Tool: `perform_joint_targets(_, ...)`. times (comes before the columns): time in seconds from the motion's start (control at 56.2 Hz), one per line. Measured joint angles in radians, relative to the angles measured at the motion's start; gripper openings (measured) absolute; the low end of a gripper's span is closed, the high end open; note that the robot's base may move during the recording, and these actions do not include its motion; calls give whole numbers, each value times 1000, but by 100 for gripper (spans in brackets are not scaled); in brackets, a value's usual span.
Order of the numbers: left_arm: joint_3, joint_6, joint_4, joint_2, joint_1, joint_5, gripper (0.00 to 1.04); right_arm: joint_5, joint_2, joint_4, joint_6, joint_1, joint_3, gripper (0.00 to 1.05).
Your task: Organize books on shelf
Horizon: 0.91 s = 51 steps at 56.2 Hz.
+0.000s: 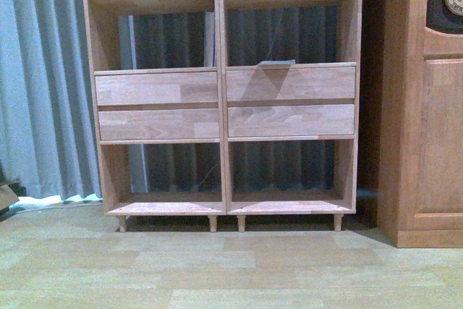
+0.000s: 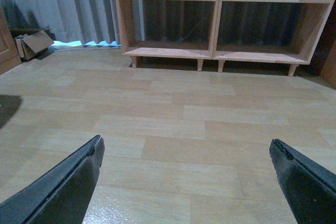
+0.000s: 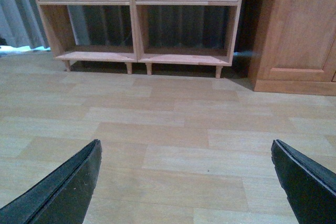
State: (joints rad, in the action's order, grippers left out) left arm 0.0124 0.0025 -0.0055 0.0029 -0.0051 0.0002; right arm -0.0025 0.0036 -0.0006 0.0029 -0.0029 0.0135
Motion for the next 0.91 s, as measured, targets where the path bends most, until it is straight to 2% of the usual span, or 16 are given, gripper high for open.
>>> perform_joint_targets(0.908, 0, 0, 0, 0, 0, 0, 97, 0, 0, 0, 0, 0, 0, 98)
